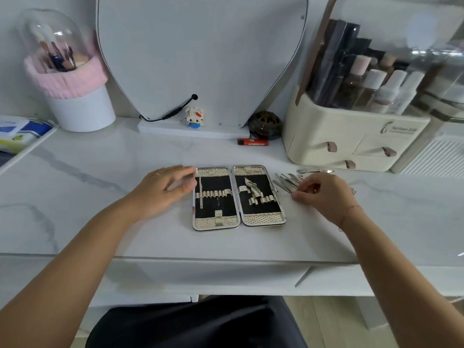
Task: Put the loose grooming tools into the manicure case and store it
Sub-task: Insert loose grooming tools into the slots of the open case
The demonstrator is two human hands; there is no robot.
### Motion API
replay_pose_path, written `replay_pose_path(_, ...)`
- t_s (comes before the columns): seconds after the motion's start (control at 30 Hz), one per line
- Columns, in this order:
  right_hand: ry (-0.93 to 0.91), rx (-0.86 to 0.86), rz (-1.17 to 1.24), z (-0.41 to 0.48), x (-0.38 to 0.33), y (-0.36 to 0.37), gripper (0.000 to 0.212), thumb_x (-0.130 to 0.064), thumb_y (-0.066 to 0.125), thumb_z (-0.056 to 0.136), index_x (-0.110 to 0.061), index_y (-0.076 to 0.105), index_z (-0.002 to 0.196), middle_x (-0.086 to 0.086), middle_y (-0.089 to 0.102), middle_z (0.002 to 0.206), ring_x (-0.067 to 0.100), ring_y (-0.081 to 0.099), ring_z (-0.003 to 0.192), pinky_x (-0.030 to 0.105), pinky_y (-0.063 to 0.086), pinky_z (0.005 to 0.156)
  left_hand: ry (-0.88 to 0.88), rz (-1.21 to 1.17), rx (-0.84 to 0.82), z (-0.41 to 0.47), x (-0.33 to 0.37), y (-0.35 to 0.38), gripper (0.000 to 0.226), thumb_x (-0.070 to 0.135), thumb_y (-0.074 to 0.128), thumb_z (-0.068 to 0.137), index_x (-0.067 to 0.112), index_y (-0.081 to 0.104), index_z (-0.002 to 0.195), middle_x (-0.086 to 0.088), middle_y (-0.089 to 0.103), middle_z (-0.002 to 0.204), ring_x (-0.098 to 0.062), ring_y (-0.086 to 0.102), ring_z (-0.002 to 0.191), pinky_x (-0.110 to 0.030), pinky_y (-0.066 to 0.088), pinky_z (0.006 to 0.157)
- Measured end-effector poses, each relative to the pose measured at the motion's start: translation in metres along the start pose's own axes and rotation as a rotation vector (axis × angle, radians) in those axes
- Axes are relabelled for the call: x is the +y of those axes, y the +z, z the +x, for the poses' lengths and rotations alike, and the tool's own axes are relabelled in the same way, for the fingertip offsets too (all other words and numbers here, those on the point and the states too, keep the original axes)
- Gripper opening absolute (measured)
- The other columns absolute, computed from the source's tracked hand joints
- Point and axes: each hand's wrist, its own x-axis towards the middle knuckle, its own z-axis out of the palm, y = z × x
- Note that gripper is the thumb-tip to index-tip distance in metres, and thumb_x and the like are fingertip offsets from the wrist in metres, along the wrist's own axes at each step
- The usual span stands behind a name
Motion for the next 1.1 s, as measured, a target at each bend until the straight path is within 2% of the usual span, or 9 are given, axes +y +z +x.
replay_pose_path(0.1,0.029,0.036,0.026,-0.001,-0.003,0.004,0.015,-0.026,0.078,0.071,-0.014,0.071,0.077,0.002,0.066,0.078,0.017,0.058,0.076,0.024,0.04,0.066,0.003,-0.007,0.002,0.0,-0.003,0.001,0.074,0.086,0.03,0.072,0.046,0.041,0.133,0.012,0.041,0.145,-0.006,0.028,0.138,-0.042,0.024,0.114)
replay_pose_path(0.33,0.078,0.043,0.051,0.0,-0.009,0.008,0.009,-0.018,0.075,0.075,-0.011,0.071,0.079,0.004,0.066,0.075,0.019,0.06,0.076,0.024,0.042,0.068,0.003,-0.022,-0.001,0.001,-0.004,0.001,0.072,0.085,0.031,0.072,0.047,0.04,0.133,0.013,0.041,0.144,-0.004,0.027,0.137,-0.042,0.025,0.114)
replay_pose_path(0.53,0.065,0.145,-0.083,-0.007,-0.017,0.017,0.004,-0.018,0.067,0.08,-0.016,0.07,0.08,-0.004,0.058,0.073,0.018,0.054,0.078,0.028,0.043,0.07,0.0,-0.039,0.0,0.001,-0.005,0.002,0.071,0.085,0.033,0.073,0.047,0.041,0.132,0.013,0.041,0.144,-0.005,0.029,0.137,-0.042,0.026,0.113)
replay_pose_path(0.7,0.127,0.045,-0.141,-0.006,-0.021,0.012,0.011,-0.023,0.061,0.085,-0.014,0.067,0.082,0.001,0.06,0.082,0.023,0.057,0.084,0.03,0.044,0.071,0.001,-0.045,0.002,0.001,-0.003,0.002,0.075,0.086,0.033,0.071,0.045,0.042,0.133,0.012,0.041,0.144,-0.005,0.028,0.137,-0.042,0.026,0.113)
replay_pose_path(0.9,0.123,-0.038,-0.203,-0.005,-0.025,0.009,0.023,-0.021,0.055,0.09,-0.002,0.066,0.083,0.011,0.063,0.084,0.029,0.057,0.086,0.033,0.043,0.071,-0.007,-0.04,-0.003,0.002,-0.005,0.002,0.072,0.086,0.033,0.071,0.048,0.04,0.132,0.013,0.041,0.144,-0.006,0.029,0.137,-0.042,0.027,0.113)
replay_pose_path(1.1,0.061,0.028,-0.044,0.003,-0.017,0.011,0.006,-0.019,0.065,0.082,-0.016,0.06,0.084,-0.006,0.051,0.07,0.02,0.05,0.078,0.027,0.035,0.069,-0.007,-0.034,0.003,0.001,-0.002,0.001,0.076,0.087,0.032,0.07,0.045,0.042,0.133,0.011,0.04,0.146,-0.006,0.028,0.137,-0.042,0.026,0.113)
